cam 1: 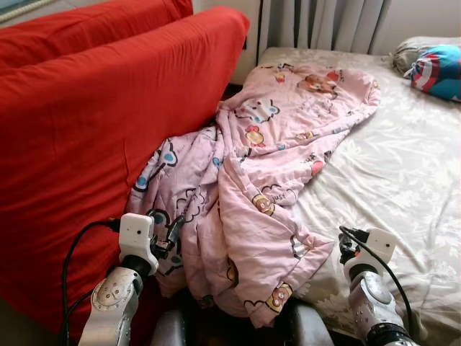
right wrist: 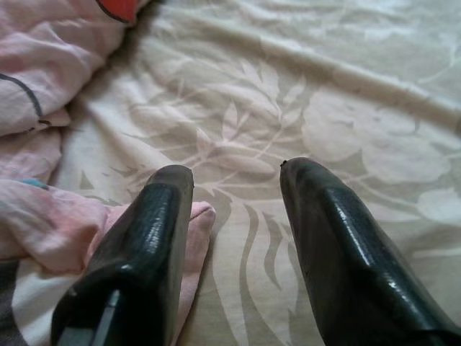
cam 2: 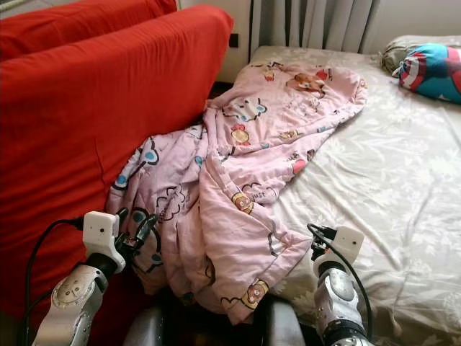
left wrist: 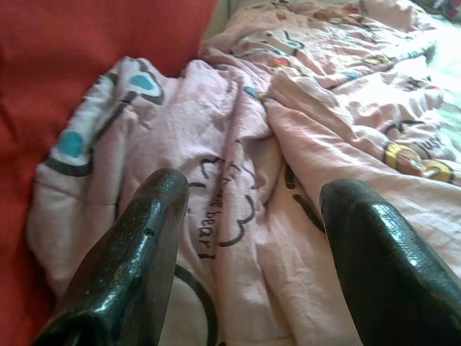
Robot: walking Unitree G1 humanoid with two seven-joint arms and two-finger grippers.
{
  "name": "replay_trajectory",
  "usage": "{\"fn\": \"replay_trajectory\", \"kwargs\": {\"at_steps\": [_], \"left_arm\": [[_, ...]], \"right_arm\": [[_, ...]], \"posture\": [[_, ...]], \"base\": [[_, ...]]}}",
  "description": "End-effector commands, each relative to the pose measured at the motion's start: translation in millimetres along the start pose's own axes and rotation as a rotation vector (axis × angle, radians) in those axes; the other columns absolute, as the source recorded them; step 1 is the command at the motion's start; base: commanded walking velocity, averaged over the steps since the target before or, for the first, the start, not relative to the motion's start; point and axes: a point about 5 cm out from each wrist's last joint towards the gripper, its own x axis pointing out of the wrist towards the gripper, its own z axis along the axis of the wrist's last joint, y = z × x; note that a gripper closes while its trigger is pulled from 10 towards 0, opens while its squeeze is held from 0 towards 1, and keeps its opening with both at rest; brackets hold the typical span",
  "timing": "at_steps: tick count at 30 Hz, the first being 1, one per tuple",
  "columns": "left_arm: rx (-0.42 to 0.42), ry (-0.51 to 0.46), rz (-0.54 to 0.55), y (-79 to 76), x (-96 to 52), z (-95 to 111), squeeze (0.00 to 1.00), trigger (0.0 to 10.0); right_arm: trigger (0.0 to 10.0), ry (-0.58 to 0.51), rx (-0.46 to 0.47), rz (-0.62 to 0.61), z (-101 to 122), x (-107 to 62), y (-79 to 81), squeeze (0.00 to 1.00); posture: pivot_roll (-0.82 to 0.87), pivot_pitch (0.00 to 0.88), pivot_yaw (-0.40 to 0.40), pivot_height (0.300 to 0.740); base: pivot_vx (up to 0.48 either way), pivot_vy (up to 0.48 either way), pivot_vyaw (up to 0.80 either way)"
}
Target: Clean up the room
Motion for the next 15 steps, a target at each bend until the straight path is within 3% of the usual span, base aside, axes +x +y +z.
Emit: {"fn": "replay_trajectory", "kwargs": {"at_steps": [1, 7, 11, 15], "left_arm": [[-0.004, -0.014, -0.021, -2.6, 1.1, 5.6, 0.00, 10.0], [-0.009, -0.016, -0.038, -7.7, -4.2, 11.4, 0.00, 10.0], [-0.013, 0.006, -0.029, -7.3, -13.4, 9.9, 0.00, 10.0], [-0.019, 0.019, -0.022, -8.8, -19.9, 9.6, 0.00, 10.0]], "right_arm": [[10.0, 0.015, 0.028, -0.023, -1.8, 0.4, -2.4, 1.00], [10.0, 0.019, 0.088, 0.040, 6.6, 6.3, 8.0, 1.00], [10.0, -0.022, 0.046, 0.128, 16.8, 9.4, 20.2, 1.00], [10.0, -0.020, 0.068, 0.130, 18.5, 10.5, 19.9, 1.00]], "posture": [[0.04, 0.158, 0.026, 0.588], [0.05, 0.208, 0.030, 0.588], [0.06, 0.244, 0.029, 0.588], [0.07, 0.268, 0.031, 0.588]], "base": [[0.000, 0.000, 0.00], [0.000, 0.000, 0.00], [0.000, 0.000, 0.00], [0.000, 0.000, 0.00]]}}
